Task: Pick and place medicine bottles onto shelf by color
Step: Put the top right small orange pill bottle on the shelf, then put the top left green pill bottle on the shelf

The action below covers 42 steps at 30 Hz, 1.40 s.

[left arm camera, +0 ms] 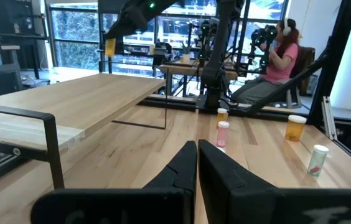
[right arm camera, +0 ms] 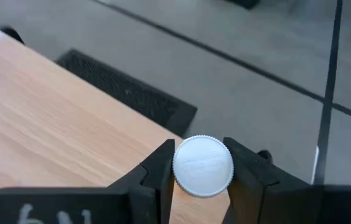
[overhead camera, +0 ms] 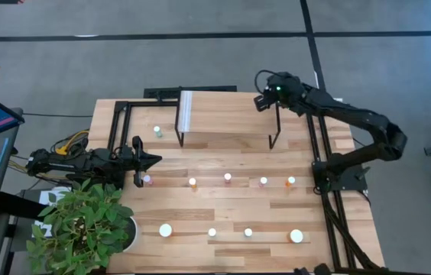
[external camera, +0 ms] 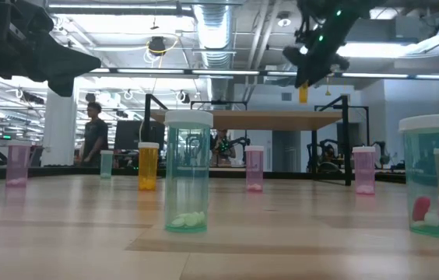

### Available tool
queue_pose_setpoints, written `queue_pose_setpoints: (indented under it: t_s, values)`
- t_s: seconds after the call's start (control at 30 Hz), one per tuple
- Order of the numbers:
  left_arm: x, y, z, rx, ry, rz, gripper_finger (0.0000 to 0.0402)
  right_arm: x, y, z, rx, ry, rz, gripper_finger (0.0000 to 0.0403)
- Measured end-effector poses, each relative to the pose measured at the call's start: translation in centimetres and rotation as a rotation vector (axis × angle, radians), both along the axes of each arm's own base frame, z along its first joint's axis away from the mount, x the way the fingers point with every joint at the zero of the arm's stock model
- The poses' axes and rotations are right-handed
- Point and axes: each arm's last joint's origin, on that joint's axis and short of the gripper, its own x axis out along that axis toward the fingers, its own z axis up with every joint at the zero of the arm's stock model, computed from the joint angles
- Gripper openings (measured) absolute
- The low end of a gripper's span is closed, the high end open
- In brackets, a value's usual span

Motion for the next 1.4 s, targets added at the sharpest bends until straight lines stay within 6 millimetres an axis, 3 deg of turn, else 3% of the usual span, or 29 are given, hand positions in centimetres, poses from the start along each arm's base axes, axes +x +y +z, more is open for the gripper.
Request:
queue_pose_setpoints:
  t_s: [0.23, 0.67, 0.97, 1.4]
  values:
    - [0.0, 0.0, 0.0, 0.0, 0.0, 0.0, 0.0003, 0.9, -1.4, -2.1, 0.072, 0.039, 0.003, 0.0139]
    - [0.0, 0.0, 0.0, 0.0, 0.0, 0.0, 0.0003, 1.6, -1.7, -3.5, 0.121, 0.045, 0.011, 0.0145]
    - [0.0, 0.0, 0.0, 0.0, 0.0, 0.0, 0.0003, 1.5, -1.6, -3.6, 0.126, 0.049, 0.009, 0.0148]
    - [0.0, 0.0, 0.0, 0.0, 0.0, 0.0, 0.0003, 0.6, -0.9, -2.2, 0.091, 0.031, 0.027, 0.02]
